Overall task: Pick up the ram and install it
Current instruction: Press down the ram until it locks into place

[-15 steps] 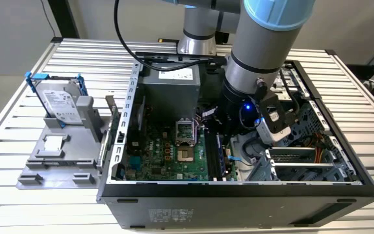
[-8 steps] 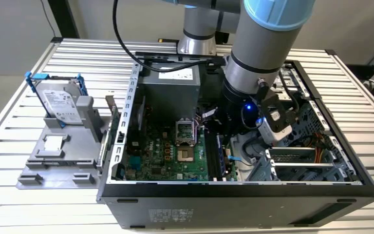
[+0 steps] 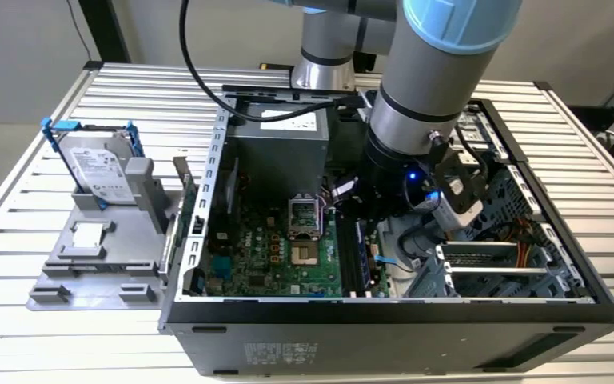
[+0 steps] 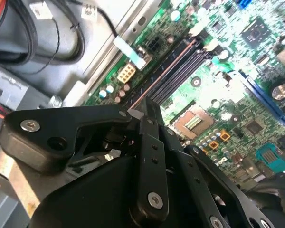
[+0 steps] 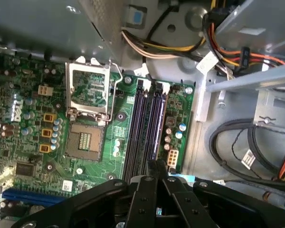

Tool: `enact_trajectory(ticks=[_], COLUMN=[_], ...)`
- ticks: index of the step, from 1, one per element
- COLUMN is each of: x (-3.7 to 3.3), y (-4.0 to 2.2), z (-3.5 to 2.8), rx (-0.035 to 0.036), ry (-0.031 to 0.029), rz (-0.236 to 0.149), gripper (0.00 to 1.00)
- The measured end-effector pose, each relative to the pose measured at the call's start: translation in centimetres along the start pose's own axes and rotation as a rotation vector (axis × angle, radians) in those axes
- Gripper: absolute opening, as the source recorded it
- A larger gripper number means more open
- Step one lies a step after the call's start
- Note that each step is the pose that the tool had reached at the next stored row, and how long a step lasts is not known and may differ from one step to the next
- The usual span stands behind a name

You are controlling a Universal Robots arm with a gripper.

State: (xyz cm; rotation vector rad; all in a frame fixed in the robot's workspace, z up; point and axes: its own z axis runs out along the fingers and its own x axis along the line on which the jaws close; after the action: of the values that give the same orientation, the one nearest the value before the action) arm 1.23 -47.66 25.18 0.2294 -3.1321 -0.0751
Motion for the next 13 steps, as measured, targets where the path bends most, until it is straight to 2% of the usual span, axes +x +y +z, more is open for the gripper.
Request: enact_trajectory(ticks=[1, 2, 7, 13], x=[0.00, 0.00, -0.01, 0.00], y=[0.00, 0.00, 0.00, 0.00], z=[0.00, 0.00, 0.01, -0.01], rx=[-0.0138, -0.0211, -0.0201, -0.0200], ry=[-0.0001, -0.0006, -0.0077, -0.0061], rz=[-0.006, -0.016, -0.093, -0.188], gripper=[0.00, 0.00, 0.00, 0.00])
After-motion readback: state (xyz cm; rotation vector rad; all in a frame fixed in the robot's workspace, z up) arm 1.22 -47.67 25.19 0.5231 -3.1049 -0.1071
